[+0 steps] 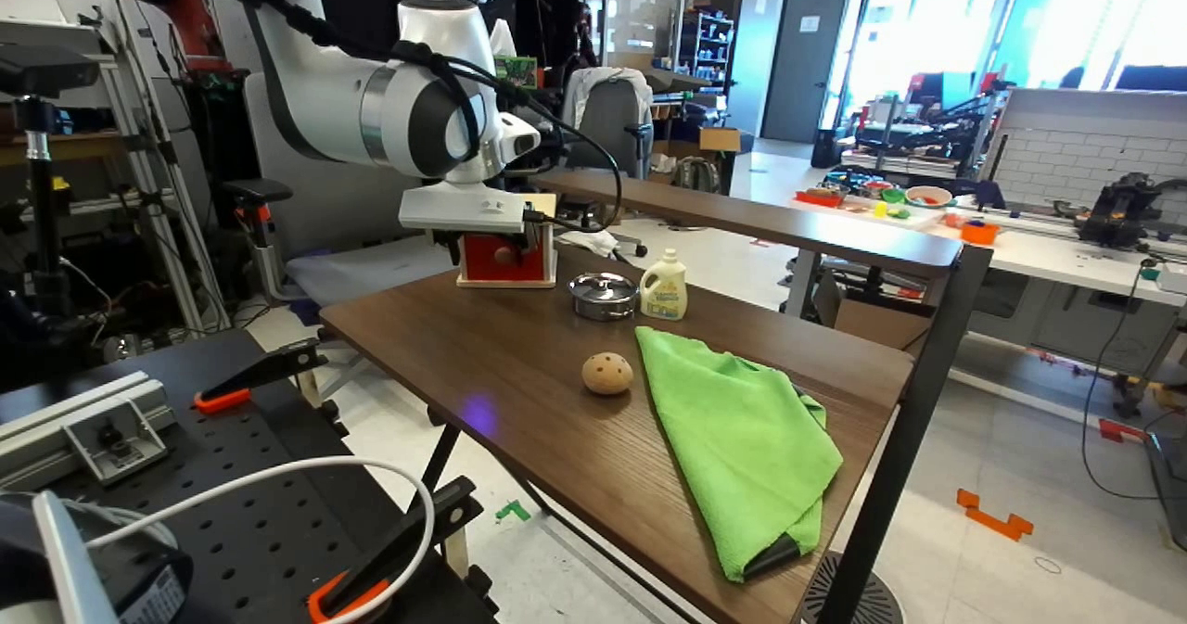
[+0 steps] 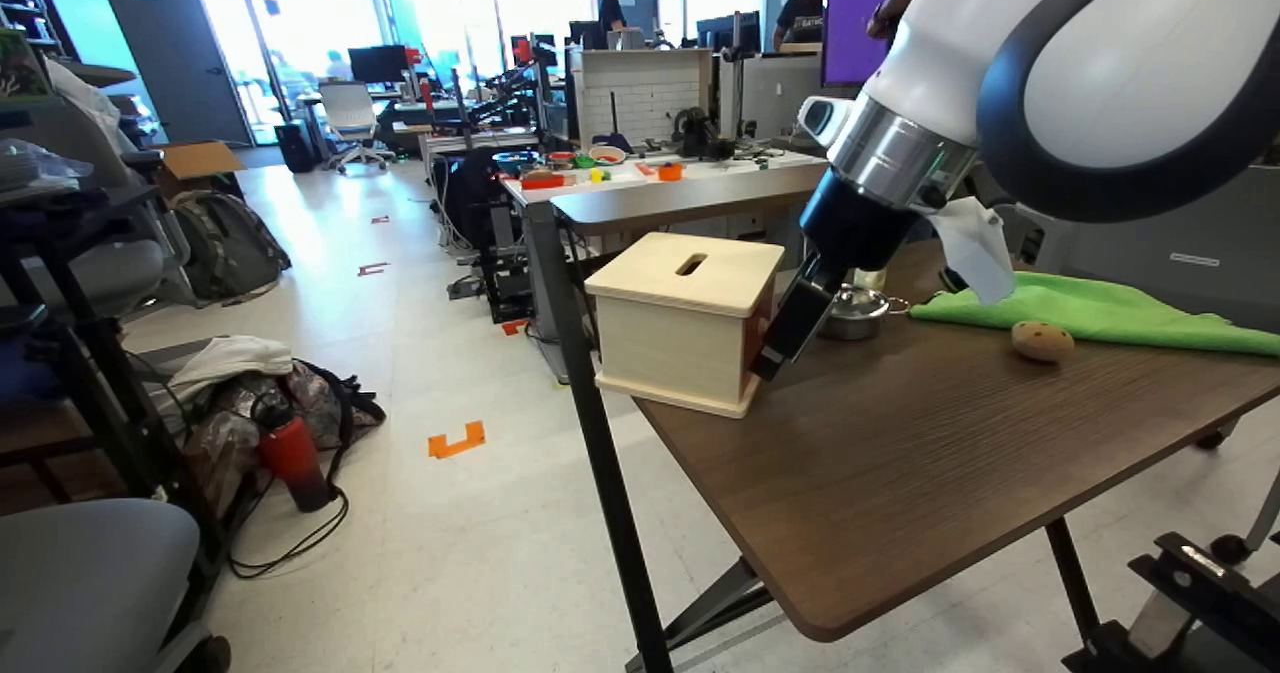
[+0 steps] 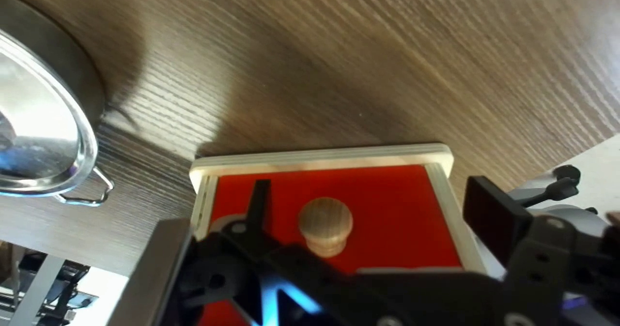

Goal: Open the drawer

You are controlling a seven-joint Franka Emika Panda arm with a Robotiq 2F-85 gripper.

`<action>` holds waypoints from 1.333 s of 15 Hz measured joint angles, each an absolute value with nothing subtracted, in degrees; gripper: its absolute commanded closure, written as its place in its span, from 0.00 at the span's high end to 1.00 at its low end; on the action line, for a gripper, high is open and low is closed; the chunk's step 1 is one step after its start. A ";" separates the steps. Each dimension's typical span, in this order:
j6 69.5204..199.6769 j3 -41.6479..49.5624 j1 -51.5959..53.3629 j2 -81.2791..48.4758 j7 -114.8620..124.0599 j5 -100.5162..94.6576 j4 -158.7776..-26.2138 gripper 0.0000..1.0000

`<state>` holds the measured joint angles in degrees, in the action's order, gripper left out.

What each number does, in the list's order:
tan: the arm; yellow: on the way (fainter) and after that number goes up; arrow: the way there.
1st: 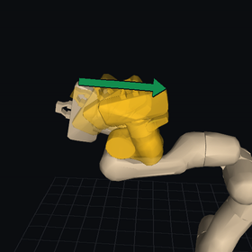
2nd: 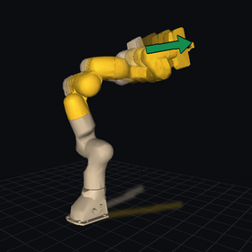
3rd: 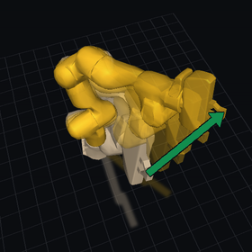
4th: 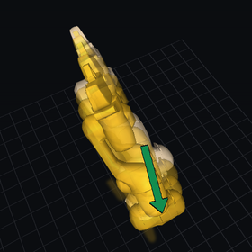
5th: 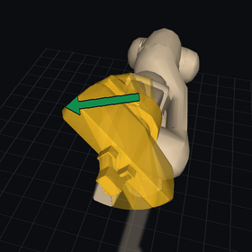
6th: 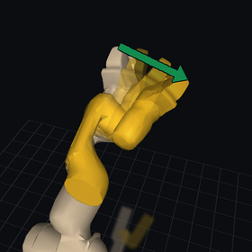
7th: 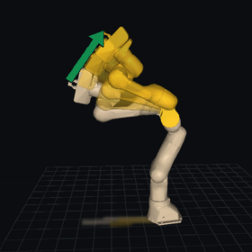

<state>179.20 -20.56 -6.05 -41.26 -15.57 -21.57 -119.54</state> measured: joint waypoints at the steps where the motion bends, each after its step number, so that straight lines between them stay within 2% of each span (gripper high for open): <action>1: 178.59 -21.18 -6.99 -41.28 -16.32 -21.08 -119.51 1.00; 10: 176.48 -23.41 -10.32 -42.69 -21.15 -19.48 -116.78 1.00; 11: 176.48 -23.66 -10.32 -43.09 -21.40 -19.48 -116.57 0.75; 12: 176.48 -23.92 -10.32 -43.51 -21.60 -19.47 -116.40 0.74; 20: 176.34 -24.48 -10.50 -45.06 -23.68 -19.47 -115.60 0.12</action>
<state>176.34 -24.48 -10.50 -45.06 -23.68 -19.47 -115.60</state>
